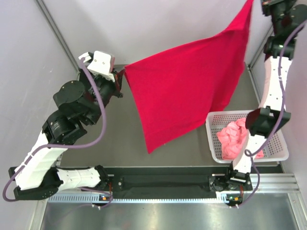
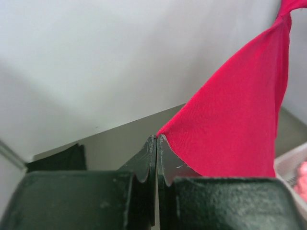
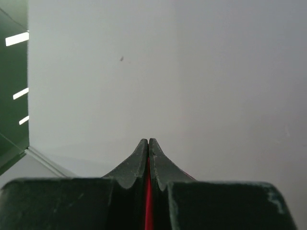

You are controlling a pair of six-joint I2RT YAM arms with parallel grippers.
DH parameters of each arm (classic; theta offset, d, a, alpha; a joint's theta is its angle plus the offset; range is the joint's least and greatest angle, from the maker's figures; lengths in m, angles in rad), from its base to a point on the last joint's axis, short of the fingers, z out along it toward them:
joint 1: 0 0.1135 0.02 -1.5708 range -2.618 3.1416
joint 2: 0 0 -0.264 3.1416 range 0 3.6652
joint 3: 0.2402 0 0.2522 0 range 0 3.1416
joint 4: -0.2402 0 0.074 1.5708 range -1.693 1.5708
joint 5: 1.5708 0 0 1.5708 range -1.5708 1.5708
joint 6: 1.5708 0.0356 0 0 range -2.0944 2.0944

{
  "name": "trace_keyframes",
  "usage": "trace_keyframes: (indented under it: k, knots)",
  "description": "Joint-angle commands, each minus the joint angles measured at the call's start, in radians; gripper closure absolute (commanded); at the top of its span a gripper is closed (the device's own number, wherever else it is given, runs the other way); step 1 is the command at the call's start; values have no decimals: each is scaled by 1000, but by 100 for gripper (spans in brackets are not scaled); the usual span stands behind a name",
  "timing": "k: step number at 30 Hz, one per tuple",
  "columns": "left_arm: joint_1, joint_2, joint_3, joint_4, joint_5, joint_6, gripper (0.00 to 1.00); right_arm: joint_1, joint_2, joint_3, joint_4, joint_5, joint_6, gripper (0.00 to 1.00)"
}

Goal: Fold and stack the t-shirts
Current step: Flatten the tshirt out

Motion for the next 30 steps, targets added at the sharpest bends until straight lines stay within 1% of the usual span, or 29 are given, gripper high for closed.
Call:
trace_keyframes:
  k: [1, 5, 12, 15, 16, 17, 21, 24, 27, 30]
  knots:
    - [3, -28, -3, 114, -169, 87, 100, 32, 41, 57, 96, 46, 29, 100]
    - [3, -58, 4, 134, -216, 81, 100, 49, 36, 57, 114, 60, 42, 100]
    - [3, -106, 52, 100, -206, 26, 100, 61, -46, 56, 150, 61, 95, 100]
    - [3, -147, 55, 103, -167, -9, 100, 61, -98, 53, 139, 58, 104, 100]
    - [3, -157, 58, 101, -144, -20, 100, 58, -112, 47, 136, 56, 107, 100]
    - [3, -163, 64, 95, -91, -27, 100, 56, -128, 39, 136, 55, 111, 100]
    - [3, -167, 147, 20, 14, -57, 100, 32, -215, 11, 133, 52, 144, 100]
    - [3, -184, 175, -4, 82, -87, 100, 0, -259, 11, 136, 44, 190, 100]
    - [3, -209, 192, -14, 132, -112, 100, -39, -305, 10, 138, 47, 236, 100]
    - [3, -229, 190, -20, 150, -118, 100, -77, -339, 2, 141, 44, 286, 100]
